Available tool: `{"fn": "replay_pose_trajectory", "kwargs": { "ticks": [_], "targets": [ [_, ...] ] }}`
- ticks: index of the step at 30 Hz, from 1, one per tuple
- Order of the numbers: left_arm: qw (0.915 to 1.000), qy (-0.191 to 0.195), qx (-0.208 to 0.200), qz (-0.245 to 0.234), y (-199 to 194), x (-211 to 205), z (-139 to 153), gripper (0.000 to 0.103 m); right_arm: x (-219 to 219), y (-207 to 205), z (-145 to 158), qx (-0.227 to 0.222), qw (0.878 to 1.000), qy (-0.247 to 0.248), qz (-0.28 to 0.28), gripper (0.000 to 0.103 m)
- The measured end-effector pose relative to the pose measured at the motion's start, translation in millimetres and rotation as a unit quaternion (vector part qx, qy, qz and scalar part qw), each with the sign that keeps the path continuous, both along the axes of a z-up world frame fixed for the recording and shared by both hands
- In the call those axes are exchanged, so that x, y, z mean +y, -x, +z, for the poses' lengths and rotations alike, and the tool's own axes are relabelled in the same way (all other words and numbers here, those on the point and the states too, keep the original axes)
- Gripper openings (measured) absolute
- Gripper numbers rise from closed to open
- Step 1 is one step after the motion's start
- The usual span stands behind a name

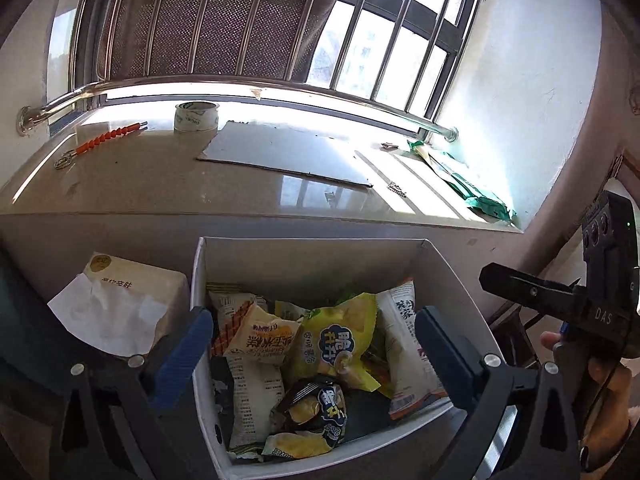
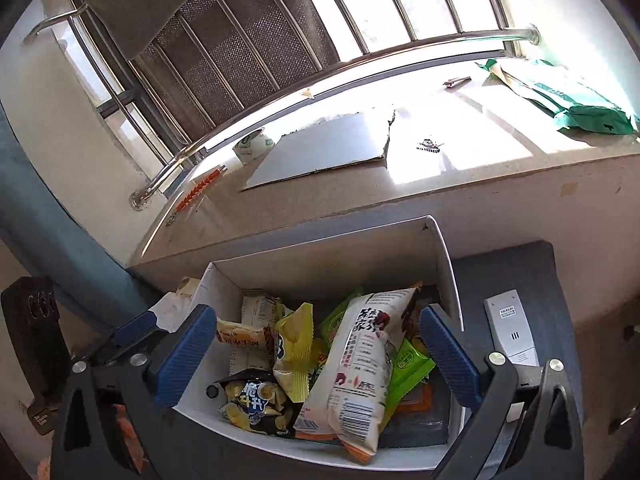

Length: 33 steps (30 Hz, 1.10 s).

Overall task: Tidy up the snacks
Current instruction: 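Carry the white bag and pastry into the white box and release both, then move both tools back toward the remaining snacks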

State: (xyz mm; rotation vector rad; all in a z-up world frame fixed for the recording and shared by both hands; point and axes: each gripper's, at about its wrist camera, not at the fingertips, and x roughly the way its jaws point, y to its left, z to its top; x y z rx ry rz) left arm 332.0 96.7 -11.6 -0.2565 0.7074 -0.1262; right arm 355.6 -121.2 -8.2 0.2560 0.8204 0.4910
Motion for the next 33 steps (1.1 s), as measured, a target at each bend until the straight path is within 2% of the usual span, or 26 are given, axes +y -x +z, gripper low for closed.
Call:
{"fn": "replay_pose_trajectory", "kwargs": {
  "ticks": [3, 7, 13, 17, 22, 28, 33],
  "targets": [
    [1.0, -0.007, -0.003, 0.005, 12.2, -1.8, 4.0, 0.103, 4.0, 12.6, 3.6, -0.018, 0.999, 0.026, 0.002, 0.103],
    [0.9996, -0.014, -0.023, 0.0, 34.9, -7.4, 16.0, 0.103, 0.5, 36.4, 14.9, -0.044, 0.999, 0.008, 0.015, 0.103],
    [0.9977, -0.031, -0.059, -0.012, 98.8, -14.1, 31.2, 0.103, -10.2, 94.5, 30.2, -0.085, 0.996, -0.004, 0.037, 0.103],
    [0.9955, -0.045, -0.081, -0.023, 151.2, -20.7, 32.5, 0.103, -25.5, 139.7, 29.8, -0.096, 0.993, -0.018, 0.06, 0.103],
    [0.9934, -0.054, -0.093, -0.039, 215.4, -31.5, 20.3, 0.103, -50.4, 199.3, 10.8, -0.094, 0.989, -0.051, 0.104, 0.103],
    [0.9949, -0.043, -0.086, -0.031, 272.0, -44.9, -6.8, 0.103, -60.3, 258.6, -19.1, -0.098, 0.988, -0.035, 0.114, 0.103],
    [0.9972, -0.009, -0.072, -0.017, 301.3, -49.8, -34.9, 0.103, -61.7, 297.2, -42.9, -0.108, 0.988, -0.008, 0.107, 0.103]
  ]
}}
